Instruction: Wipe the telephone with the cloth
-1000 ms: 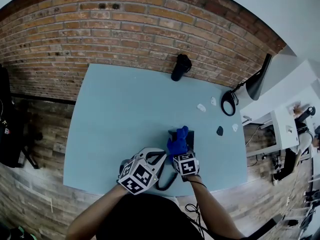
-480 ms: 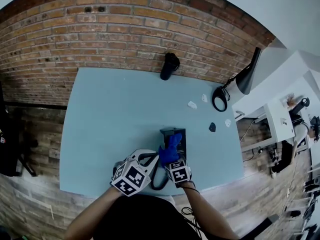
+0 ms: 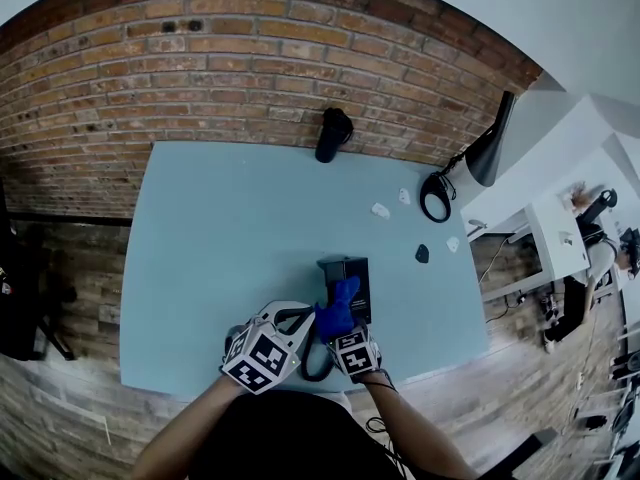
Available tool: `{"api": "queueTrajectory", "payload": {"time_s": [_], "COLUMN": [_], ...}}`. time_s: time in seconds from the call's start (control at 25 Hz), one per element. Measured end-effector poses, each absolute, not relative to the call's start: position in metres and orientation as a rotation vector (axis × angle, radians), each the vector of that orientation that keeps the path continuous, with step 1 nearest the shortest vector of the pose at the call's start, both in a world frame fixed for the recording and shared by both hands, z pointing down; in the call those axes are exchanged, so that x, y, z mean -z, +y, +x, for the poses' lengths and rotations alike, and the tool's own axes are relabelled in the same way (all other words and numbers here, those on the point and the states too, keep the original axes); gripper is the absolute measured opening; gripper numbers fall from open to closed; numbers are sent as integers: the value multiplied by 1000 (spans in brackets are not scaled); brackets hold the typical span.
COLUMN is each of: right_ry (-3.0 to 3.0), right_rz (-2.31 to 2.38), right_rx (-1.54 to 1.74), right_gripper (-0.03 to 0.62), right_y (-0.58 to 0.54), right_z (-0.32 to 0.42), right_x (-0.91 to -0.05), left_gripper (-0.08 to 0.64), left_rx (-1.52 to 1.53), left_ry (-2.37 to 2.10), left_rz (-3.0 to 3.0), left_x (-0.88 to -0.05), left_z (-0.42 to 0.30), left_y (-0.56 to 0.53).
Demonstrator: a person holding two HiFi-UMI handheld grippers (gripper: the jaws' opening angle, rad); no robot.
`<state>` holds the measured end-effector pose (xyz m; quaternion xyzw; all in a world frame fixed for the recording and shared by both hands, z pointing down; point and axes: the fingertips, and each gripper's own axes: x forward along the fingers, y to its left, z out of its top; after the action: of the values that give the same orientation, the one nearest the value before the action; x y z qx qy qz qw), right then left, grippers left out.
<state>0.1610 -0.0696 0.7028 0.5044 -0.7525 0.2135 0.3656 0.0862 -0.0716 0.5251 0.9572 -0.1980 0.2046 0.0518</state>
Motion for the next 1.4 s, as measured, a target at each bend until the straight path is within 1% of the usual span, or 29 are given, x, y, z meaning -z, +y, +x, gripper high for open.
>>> {"api": "queueTrajectory", "payload": {"time_s": [0.76, 0.96, 1.04, 1.12, 1.24, 1.4], "right_ry": [-1935, -1958, -1995, -2034, -2080, -2121], "right_rz": [1235, 1037, 1005, 981, 1006, 1160], "right_rx": [-539, -726, -756, -714, -508, -171], "right_gripper": [126, 126, 126, 126, 126, 126], "right_y": [-34, -5, -4, -14, -54, -133], "right_z": [158, 141, 135, 133, 142, 162], "right_x": [-723, -732, -719, -698, -647, -556], "left_gripper": [11, 11, 11, 11, 11, 11], "left_rx": [-640, -633, -627, -622, -611, -616], "left_ry": [-582, -613, -625, -638, -657, -665], "left_rz": [2928, 2919, 2918, 2916, 2910, 2899], "left_x": [-526, -523, -520, -519, -519, -519], "left_z": [93, 91, 89, 86, 82, 78], "left_y": [-69, -72, -73, -75, -78, -80]}}
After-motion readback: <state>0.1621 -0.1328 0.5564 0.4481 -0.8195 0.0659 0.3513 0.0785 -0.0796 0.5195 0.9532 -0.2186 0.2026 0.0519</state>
